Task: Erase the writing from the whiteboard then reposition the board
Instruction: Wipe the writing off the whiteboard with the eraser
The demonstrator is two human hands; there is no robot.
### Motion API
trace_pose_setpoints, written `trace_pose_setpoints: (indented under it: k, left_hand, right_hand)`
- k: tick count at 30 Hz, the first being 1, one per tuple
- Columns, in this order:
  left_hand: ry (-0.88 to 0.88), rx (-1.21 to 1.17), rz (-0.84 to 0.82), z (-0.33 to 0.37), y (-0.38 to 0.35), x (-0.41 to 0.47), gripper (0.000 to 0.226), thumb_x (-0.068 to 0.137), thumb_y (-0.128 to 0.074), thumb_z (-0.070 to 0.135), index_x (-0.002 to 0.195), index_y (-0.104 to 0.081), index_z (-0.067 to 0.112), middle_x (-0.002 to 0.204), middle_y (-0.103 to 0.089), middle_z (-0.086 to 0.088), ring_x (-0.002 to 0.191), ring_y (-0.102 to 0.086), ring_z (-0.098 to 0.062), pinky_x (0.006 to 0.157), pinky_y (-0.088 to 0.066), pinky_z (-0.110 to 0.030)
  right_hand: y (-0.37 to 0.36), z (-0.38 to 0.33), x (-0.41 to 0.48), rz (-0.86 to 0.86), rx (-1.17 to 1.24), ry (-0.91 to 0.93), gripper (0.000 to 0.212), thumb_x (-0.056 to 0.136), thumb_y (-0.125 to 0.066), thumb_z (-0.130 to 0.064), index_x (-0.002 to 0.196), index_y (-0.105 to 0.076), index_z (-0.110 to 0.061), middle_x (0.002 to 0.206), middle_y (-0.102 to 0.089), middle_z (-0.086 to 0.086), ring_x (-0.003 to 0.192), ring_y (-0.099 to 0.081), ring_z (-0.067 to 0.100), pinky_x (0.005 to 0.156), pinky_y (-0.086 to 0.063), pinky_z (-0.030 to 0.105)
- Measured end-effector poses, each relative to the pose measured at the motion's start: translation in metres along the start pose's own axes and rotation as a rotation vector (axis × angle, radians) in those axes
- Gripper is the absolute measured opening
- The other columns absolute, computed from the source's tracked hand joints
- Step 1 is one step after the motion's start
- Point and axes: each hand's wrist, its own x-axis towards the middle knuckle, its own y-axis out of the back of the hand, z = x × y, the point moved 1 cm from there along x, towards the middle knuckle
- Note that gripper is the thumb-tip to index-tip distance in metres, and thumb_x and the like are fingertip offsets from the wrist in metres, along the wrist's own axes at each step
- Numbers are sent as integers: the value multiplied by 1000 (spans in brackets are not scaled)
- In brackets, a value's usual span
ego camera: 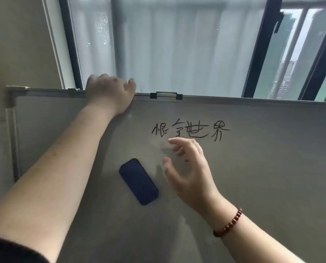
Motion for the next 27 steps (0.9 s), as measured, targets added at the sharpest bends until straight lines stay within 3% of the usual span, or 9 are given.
trace_pose_setpoints:
  k: [2,6,10,15,18,22,25,27]
  left_hand:
    - [82,15,-109,1,2,1,66,96,-17,44,90,-72,8,95,-68,-22,88,-57,-34,83,-36,-38]
    - [105,20,-67,4,-4,2,62,95,-21,42,86,-70,5,91,-67,-23,84,-58,-35,69,-33,-33]
    - [94,16,30,3,-9,-2,54,94,-26,38,64,-59,8,56,-46,-11,65,-48,-32,64,-30,-30]
    - [59,-6,42,4,-10,-2,55,94,-27,37,61,-59,7,48,-34,-6,62,-46,-31,61,-28,-30]
    - [49,0,76,2,-13,-2,56,93,-27,36,60,-60,5,46,-33,-6,59,-45,-30,60,-28,-30]
    - [50,-2,83,0,-15,-2,54,93,-28,35,60,-59,5,46,-31,-6,59,-44,-31,60,-28,-30]
    - [52,-15,83,1,-13,-1,52,93,-28,35,59,-56,6,47,-32,-7,61,-45,-31,61,-29,-31]
    - [58,-12,74,0,-13,-1,54,92,-28,35,60,-57,3,47,-33,-8,61,-46,-32,62,-30,-31]
  right_hand:
    - [-15,-2,-6,-52,-139,3,53,80,-70,-33,127,-49,-20,112,-48,-7,105,-45,10,97,-39,27]
    - [-52,4,-29,-189,-356,44,81,71,-68,-54,138,-33,-26,124,-38,0,105,-43,23,97,-35,34]
    - [-67,14,-37,-239,-506,191,68,77,-66,-47,136,-38,-29,120,-38,3,93,-46,26,83,-44,41]
    - [-57,29,-38,-217,-539,308,53,75,-64,-24,126,-52,-23,121,-40,9,90,-48,30,83,-44,42]
    - [-30,44,-46,-73,-432,177,54,74,-64,-24,126,-49,-24,121,-39,7,100,-48,32,92,-44,42]
    - [21,63,-37,297,-312,-112,55,75,-57,-28,127,-42,-19,123,-29,-5,116,-35,23,99,-38,46]
    - [53,78,-9,534,-330,-312,59,78,-50,-33,134,-37,-22,125,-30,5,118,-29,21,103,-33,49]
    - [66,84,9,597,-383,-420,61,83,-49,-35,141,-34,-24,129,-31,15,119,-29,26,104,-30,53]
